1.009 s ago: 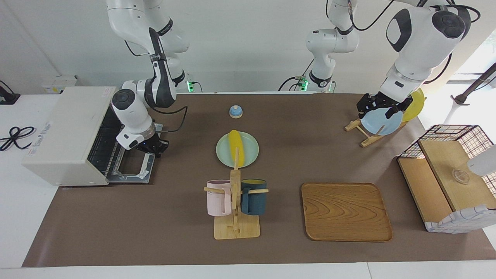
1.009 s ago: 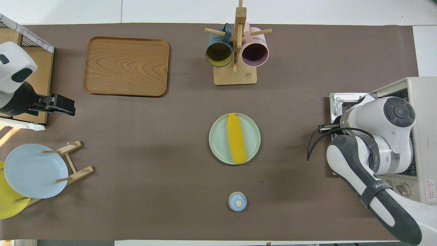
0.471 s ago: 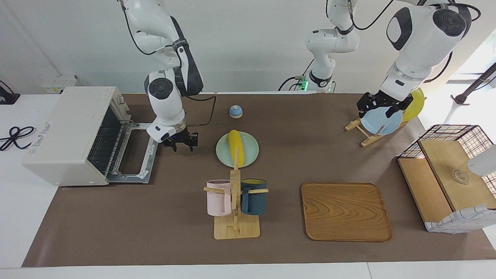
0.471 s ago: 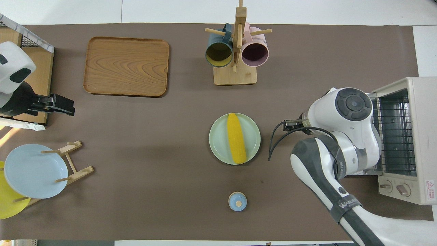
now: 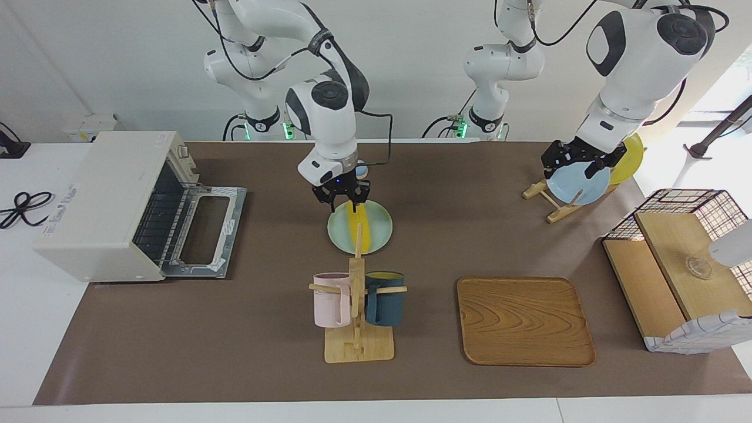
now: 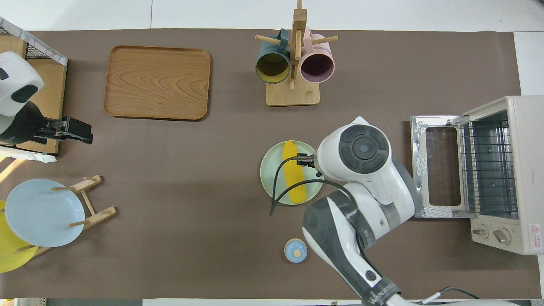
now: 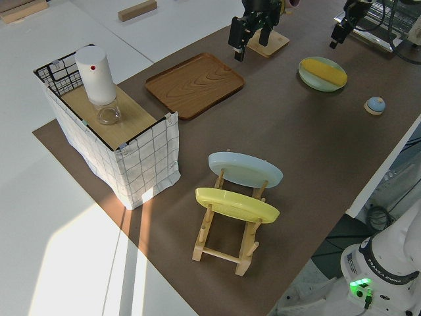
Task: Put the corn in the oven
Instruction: 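Reach the right gripper to the corn on the plate and grasp it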
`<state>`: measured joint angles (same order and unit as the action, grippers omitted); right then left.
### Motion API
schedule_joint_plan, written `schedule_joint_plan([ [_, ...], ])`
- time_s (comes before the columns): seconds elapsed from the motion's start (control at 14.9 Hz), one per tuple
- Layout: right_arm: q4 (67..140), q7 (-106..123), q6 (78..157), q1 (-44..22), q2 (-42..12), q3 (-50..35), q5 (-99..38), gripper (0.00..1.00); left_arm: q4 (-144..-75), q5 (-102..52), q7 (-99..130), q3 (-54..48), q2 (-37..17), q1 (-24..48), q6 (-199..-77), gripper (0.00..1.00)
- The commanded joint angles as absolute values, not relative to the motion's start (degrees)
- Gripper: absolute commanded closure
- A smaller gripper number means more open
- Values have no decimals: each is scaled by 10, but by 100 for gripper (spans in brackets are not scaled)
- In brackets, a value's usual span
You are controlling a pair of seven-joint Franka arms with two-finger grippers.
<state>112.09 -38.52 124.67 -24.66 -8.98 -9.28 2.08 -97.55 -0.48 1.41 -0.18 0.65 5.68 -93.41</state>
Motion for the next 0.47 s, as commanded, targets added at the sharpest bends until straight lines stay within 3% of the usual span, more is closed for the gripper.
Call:
schedule_joint_plan([
  [0.0,1045,-479,1251,-301,-168,-89,35,47,-975,-11,10,4,12,58,-929,0],
  [0.13,1029,-523,1286,-325,-210,-88,41,46,-975,-11,10,4,12,58,-928,0],
  [0.4,1043,-525,1324,-326,-227,-88,43,43,-975,-11,10,4,12,58,-928,0],
])
